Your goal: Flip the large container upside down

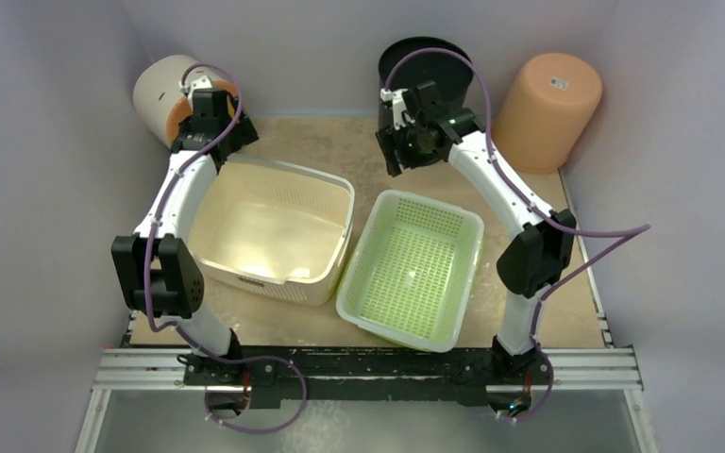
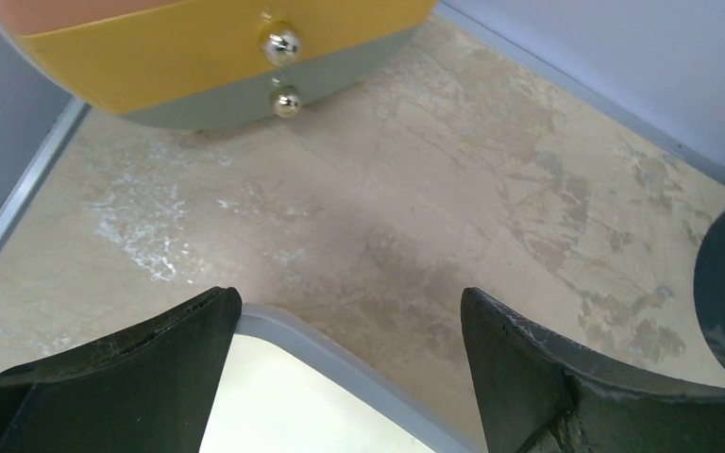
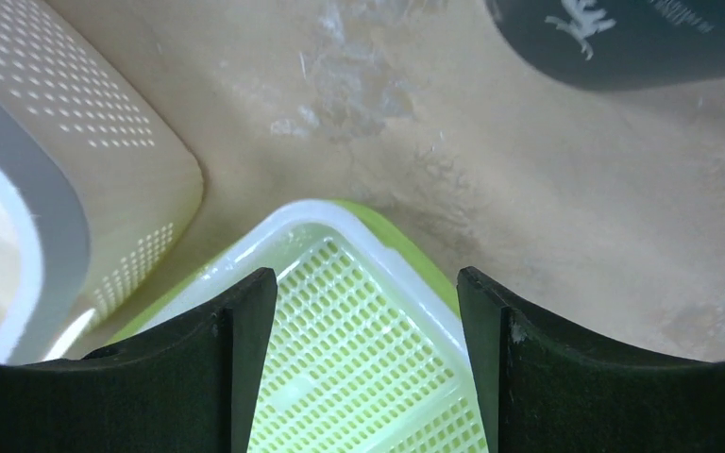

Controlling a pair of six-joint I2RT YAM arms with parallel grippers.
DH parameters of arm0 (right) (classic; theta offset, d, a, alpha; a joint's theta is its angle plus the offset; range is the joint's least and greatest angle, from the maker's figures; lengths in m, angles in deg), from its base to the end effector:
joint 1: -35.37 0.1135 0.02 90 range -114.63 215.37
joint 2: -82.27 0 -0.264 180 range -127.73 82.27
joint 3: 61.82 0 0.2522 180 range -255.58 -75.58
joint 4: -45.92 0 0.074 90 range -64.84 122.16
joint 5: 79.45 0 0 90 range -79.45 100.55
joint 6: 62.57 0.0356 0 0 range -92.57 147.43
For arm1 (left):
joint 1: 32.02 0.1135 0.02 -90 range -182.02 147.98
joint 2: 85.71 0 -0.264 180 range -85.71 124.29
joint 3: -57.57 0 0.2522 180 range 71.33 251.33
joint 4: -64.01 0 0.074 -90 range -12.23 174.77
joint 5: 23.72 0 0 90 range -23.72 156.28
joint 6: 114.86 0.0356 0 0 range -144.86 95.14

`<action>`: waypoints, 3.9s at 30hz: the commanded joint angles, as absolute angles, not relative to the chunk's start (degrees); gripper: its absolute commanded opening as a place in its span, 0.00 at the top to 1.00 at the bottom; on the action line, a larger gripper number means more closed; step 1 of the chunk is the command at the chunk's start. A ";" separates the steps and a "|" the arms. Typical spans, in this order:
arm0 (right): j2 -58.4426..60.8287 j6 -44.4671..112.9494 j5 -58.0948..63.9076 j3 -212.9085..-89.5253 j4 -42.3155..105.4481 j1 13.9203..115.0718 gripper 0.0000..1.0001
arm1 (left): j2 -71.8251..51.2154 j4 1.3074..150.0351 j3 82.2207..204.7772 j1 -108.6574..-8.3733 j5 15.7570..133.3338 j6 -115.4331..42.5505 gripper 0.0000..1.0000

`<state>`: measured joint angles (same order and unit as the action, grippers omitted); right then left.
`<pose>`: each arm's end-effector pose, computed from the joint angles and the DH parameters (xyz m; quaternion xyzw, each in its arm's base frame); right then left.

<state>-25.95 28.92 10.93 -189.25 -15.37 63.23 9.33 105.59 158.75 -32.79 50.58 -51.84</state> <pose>0.3732 0.1970 0.3738 -0.2071 0.8900 0.0999 0.3936 0.3823 0.0045 0.3407 -0.2606 0.8433 0.0090 0.4699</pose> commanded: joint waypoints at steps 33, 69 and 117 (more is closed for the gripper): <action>-22.45 45.08 7.40 -174.59 -9.76 68.62 0.43 | 7.15 102.52 160.42 -36.15 50.99 -47.37 0.12; -19.05 55.87 12.32 -161.36 -1.79 73.41 0.72 | -3.10 99.87 148.85 -36.15 54.72 -50.61 0.12; 7.88 40.37 9.53 -167.33 -3.74 71.89 0.46 | -8.26 105.11 151.49 -36.15 51.56 -50.14 0.12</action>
